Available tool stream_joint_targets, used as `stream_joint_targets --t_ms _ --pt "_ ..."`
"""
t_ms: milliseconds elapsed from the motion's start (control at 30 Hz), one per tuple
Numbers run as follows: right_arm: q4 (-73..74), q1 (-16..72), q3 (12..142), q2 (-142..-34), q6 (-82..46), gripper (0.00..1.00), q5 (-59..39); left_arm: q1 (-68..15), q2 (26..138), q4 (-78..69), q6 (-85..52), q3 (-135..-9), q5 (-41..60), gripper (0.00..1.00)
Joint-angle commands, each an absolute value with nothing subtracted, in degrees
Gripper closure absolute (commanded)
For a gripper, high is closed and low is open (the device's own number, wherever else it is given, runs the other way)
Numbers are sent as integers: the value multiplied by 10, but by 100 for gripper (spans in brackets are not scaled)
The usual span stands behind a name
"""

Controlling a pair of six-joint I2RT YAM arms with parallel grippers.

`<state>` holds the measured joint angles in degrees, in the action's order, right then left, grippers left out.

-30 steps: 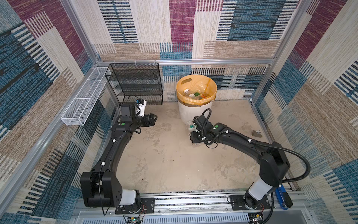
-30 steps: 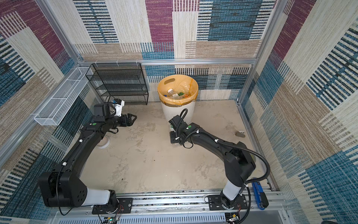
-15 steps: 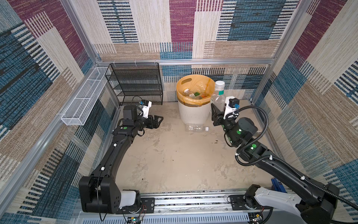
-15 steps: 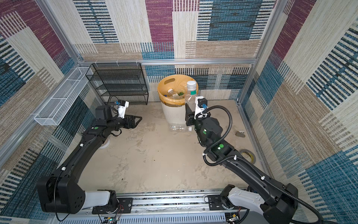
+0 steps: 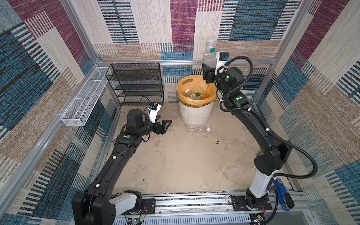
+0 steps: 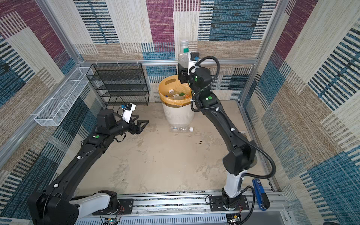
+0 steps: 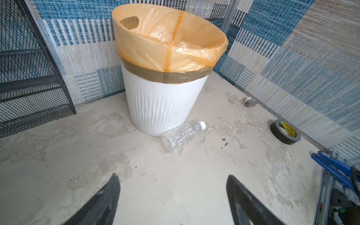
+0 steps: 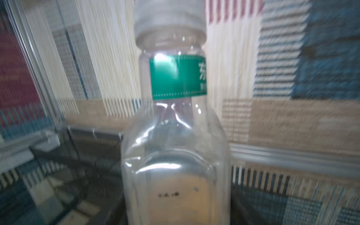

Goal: Throw the plastic bottles in the bin
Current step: 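Open the right gripper to drop the green-label bottle into the bin, then lower the right gripper beside the blue-capped bottle while the left gripper reaches toward it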

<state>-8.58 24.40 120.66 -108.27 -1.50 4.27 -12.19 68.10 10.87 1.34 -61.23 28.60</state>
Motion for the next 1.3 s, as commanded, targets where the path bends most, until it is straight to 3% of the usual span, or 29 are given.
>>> stream_joint_targets --t_ms 0,133,267,533,600,767,933,1267 --pt "-238 242 1234 -1091 -31 21 29 -124 674 107 39 -611 271 12" --pt "-149 241 1125 -1012 -27 10 47 -125 675 107 41 -612 271 10" --pt "-116 234 1056 -953 -22 6 77 -125 678 108 40 -614 277 10" --pt "-165 221 871 -872 48 7 110 -125 681 108 41 -611 272 10" --pt "-149 217 776 -834 31 9 162 -125 685 107 38 -612 276 10" --pt "-141 161 612 -769 -69 14 118 -125 698 101 28 -611 282 10" --pt "-126 131 569 -858 -110 15 36 -125 729 113 14 -625 281 11" --pt "-65 118 659 -1058 -114 16 17 -143 773 137 36 -633 274 10"
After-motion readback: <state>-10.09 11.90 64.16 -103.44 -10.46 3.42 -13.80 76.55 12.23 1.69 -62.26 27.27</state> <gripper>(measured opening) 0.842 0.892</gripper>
